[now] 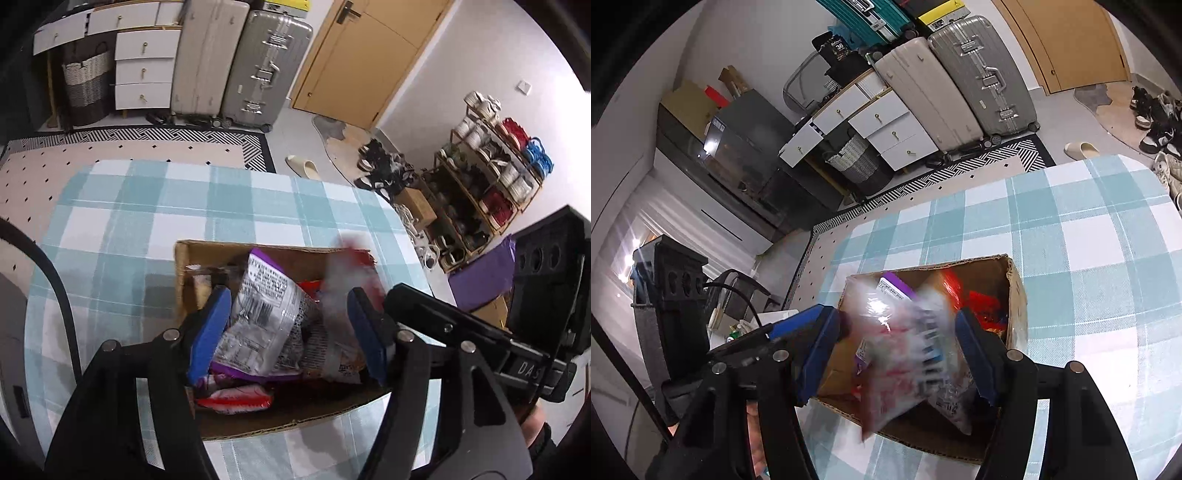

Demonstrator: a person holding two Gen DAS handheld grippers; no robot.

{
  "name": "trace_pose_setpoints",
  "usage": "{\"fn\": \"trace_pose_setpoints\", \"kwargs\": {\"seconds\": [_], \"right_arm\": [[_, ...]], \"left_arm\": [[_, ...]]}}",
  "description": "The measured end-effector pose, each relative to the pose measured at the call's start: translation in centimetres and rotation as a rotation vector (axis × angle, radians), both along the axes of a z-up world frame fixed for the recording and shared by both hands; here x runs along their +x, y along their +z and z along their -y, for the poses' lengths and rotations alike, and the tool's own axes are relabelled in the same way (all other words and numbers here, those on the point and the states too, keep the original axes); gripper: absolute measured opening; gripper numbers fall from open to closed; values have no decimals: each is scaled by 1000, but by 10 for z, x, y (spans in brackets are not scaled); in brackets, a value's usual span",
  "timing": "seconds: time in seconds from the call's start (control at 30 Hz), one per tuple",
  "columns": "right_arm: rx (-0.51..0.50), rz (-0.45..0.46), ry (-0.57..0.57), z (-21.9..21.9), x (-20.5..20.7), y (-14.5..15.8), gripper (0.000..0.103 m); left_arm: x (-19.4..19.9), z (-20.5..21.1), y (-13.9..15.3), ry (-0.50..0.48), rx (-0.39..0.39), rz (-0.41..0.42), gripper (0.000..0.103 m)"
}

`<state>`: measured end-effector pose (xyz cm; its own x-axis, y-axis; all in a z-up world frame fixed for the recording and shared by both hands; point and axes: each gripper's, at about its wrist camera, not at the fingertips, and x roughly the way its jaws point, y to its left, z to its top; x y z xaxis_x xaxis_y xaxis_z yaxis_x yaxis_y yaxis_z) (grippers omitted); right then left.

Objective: Organize snacks

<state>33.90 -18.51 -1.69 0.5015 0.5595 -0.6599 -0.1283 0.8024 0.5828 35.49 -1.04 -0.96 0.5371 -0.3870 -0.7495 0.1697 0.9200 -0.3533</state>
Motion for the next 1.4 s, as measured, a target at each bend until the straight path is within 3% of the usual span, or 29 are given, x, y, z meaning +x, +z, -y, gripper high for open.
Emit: {"fn": "trace_pose_setpoints", "kwargs": {"seconds": [0.1, 0.53, 0.6, 0.7, 0.83, 1.0, 1.1, 1.27, 1.33, 1.4], "right_arm": [[-33, 16, 7, -4, -2, 6, 72], [-96, 110, -2, -3, -29, 43, 73], [-118, 140, 3, -3, -39, 54, 73], [-143, 197, -7, -2, -58, 73, 73], [-147, 254, -25, -1, -83, 97, 73], [-158, 317, -37, -6, -121, 120, 74], [-166, 359, -52, -10, -143, 129, 82], [-179, 391, -65, -18, -174, 137, 84], [-211, 419, -75, -22, -190, 138, 90], [-228, 454, -74, -26, -206, 139, 93]], "left_arm": [[-2, -9, 5, 19, 7, 6, 64], [-36, -19, 37, 61, 81, 74, 73], [-49, -23, 47, 88, 97, 105, 81], [-74, -25, 64, 161, 176, 192, 81], [-105, -25, 81, 207, 217, 257, 82], [-150, -20, 103, 264, 327, 317, 85], [-179, -18, 112, 276, 339, 345, 86], [-225, -15, 127, 294, 363, 416, 86], [-242, -13, 132, 296, 373, 455, 89], [-262, -12, 135, 296, 379, 496, 101]]}}
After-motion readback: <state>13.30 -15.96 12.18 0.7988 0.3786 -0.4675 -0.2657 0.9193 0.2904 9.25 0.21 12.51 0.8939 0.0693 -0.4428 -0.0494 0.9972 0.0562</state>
